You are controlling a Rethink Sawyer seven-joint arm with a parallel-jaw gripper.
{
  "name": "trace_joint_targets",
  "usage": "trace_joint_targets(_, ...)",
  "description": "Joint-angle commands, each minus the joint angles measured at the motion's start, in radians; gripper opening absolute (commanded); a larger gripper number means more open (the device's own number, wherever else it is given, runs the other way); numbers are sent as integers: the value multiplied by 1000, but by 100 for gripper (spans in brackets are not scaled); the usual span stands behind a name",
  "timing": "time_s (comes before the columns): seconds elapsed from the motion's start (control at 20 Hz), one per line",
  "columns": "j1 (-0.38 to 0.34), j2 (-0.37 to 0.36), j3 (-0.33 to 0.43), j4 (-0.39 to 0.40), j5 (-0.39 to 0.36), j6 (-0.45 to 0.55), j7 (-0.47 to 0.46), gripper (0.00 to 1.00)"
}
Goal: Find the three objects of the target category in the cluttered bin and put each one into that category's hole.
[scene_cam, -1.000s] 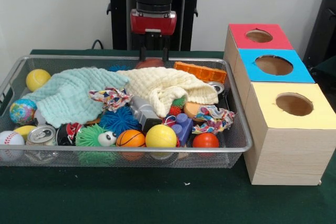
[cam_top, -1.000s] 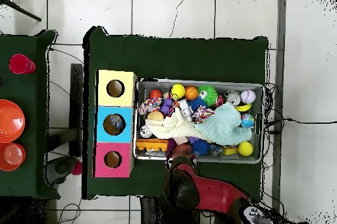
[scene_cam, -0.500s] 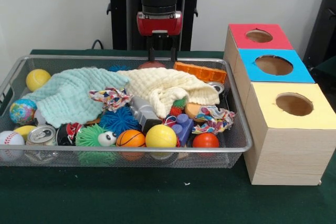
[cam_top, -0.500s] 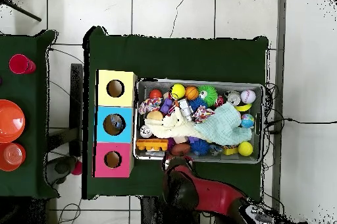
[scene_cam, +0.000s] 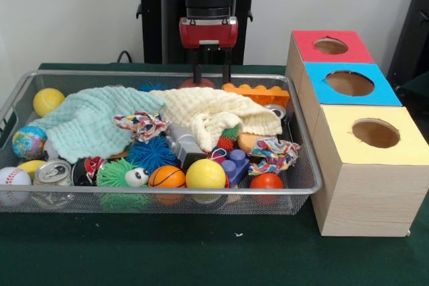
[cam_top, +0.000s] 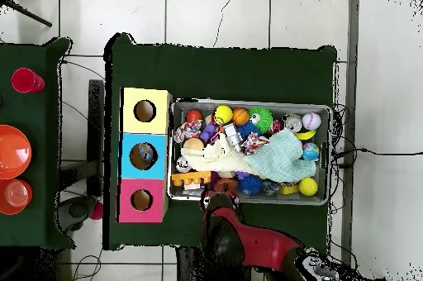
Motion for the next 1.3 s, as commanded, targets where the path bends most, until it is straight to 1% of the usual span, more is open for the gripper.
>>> trace_joint_targets(0.05,26,32,42,-59,-20,-129,206,100)
trace_joint_targets(0.3,45,11,26,-68,-25,-130,176,100)
trace_joint_targets(0.45,76,7,-10,-100,-29,-136,134,100)
trace_joint_targets(0.55,104,11,-47,-126,-30,-117,96,100)
trace_joint_targets(0.6,119,14,-68,-139,-36,-117,76,100)
trace_joint_targets(0.8,158,20,-111,-184,-77,-96,26,100)
trace_joint_targets(0.95,185,5,-139,-213,-104,-66,6,100)
trace_joint_targets(1.2,200,-6,-162,-253,-153,-11,-1,100)
trace_joint_targets(1.3,209,-4,-177,-262,-159,-10,5,100)
